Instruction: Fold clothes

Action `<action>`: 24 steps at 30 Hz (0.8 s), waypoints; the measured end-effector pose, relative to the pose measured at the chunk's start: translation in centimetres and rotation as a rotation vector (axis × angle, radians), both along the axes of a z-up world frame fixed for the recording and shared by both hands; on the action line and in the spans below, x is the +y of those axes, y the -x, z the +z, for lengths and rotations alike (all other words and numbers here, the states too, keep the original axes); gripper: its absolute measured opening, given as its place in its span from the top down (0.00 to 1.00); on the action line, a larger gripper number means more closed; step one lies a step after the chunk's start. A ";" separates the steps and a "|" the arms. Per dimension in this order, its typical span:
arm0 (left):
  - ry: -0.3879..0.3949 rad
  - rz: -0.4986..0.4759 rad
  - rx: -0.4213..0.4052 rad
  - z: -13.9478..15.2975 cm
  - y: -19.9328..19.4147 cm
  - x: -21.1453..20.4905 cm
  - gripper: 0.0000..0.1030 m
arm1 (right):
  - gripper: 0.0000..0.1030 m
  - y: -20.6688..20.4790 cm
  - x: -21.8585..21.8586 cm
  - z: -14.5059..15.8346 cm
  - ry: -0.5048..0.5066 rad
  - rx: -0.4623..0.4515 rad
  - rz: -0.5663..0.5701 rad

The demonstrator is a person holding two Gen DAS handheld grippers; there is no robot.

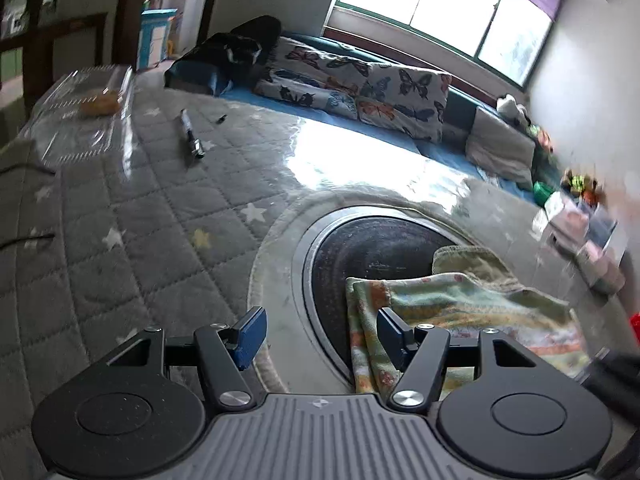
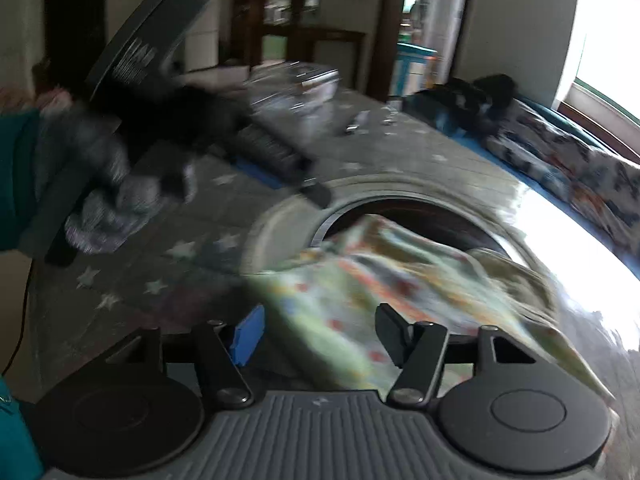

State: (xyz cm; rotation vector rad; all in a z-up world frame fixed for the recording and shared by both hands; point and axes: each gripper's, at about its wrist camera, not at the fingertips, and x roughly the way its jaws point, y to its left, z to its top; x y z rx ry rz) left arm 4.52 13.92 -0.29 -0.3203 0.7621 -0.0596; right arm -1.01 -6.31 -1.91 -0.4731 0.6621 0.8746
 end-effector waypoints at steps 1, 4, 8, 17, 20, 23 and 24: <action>0.020 0.006 0.004 0.0 0.1 0.3 0.37 | 0.46 0.2 0.7 -0.3 0.009 -0.002 0.011; 0.077 0.015 0.019 -0.2 0.5 0.7 0.37 | 0.52 0.4 1.9 -0.9 0.022 -0.011 0.015; 0.133 0.025 0.042 -0.6 0.3 0.5 0.37 | 0.62 -0.2 1.6 -0.7 -0.019 0.020 -0.012; 0.256 0.049 0.097 -1.3 -0.3 0.2 0.34 | 0.88 -1.6 0.9 -0.3 -0.110 0.089 -0.072; 0.295 0.056 0.115 -1.5 -0.5 0.0 0.34 | 0.89 -1.8 -0.1 0.5 -0.151 0.090 -0.092; 0.343 0.063 0.136 -1.7 -1.0 -0.7 0.34 | 0.89 -1.7 -1.2 1.4 -0.191 0.087 -0.109; 0.360 0.066 0.143 -1.7 -1.2 -0.9 0.34 | 0.90 -1.7 -1.4 1.6 -0.201 0.087 -0.114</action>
